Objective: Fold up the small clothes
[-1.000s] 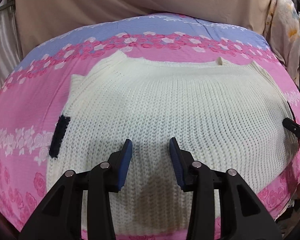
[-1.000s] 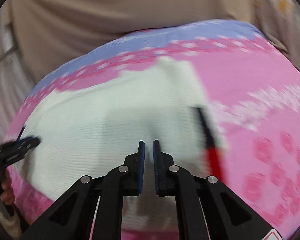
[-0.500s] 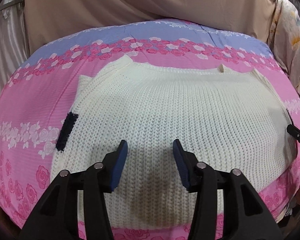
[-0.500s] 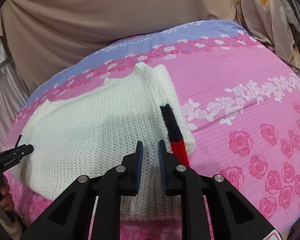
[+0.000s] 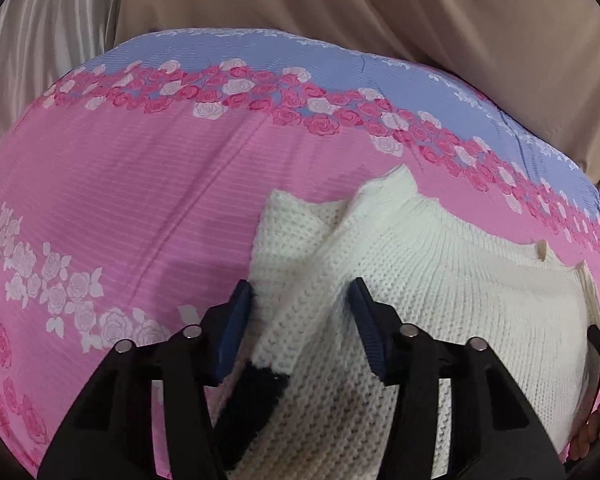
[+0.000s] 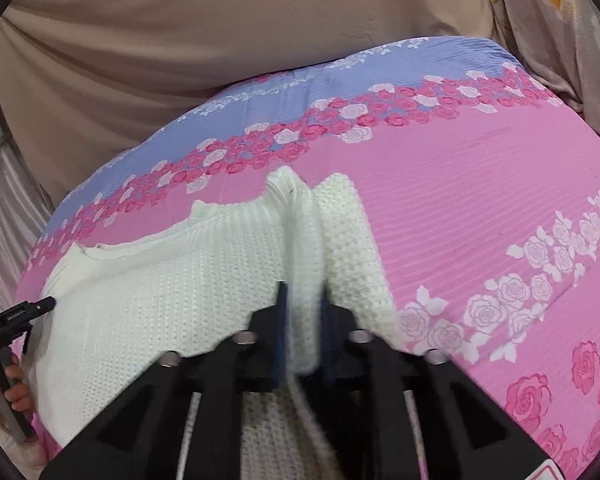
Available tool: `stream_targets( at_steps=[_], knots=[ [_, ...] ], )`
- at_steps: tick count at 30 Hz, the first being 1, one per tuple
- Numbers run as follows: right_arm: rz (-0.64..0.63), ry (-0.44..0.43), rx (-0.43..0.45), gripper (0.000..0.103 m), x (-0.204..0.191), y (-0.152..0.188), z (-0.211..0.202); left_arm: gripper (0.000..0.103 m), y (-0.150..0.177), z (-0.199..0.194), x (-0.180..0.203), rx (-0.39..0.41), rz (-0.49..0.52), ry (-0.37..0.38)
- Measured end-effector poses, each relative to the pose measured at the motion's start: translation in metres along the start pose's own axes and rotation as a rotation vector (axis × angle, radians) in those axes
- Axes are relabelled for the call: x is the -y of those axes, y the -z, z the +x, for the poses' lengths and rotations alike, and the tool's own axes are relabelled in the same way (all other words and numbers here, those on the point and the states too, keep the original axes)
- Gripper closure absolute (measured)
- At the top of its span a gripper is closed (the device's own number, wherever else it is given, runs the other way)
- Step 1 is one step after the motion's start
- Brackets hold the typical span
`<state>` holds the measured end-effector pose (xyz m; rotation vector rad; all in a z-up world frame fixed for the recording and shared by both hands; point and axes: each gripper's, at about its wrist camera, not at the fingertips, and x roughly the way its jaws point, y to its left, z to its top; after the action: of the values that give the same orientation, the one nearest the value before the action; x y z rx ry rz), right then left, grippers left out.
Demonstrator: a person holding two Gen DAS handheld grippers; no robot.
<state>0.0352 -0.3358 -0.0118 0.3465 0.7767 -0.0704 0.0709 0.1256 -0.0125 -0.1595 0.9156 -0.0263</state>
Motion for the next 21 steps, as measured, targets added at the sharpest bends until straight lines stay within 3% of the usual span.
stream_targets(
  at_steps=[2, 4, 6, 8, 21],
  knots=[
    [-0.038, 0.02, 0.067, 0.094, -0.009, -0.007, -0.016, 0.075, 0.0, -0.004, 0.003, 0.01, 0.016, -0.002],
    [-0.063, 0.062, 0.088, 0.095, -0.011, -0.011, -0.021, 0.079, -0.001, -0.003, 0.003, 0.013, 0.019, -0.011],
    [-0.063, 0.127, 0.028, 0.095, -0.004, -0.012, -0.003, 0.079, 0.0, 0.002, 0.002, 0.009, 0.021, -0.023],
    [-0.032, 0.141, -0.07, 0.095, 0.006, -0.007, 0.023, 0.079, 0.001, 0.003, 0.003, 0.017, 0.035, -0.037],
    [-0.071, 0.183, -0.055, 0.092, -0.001, -0.004, 0.02, 0.075, 0.004, 0.004, 0.012, 0.043, 0.093, -0.101]
  ],
)
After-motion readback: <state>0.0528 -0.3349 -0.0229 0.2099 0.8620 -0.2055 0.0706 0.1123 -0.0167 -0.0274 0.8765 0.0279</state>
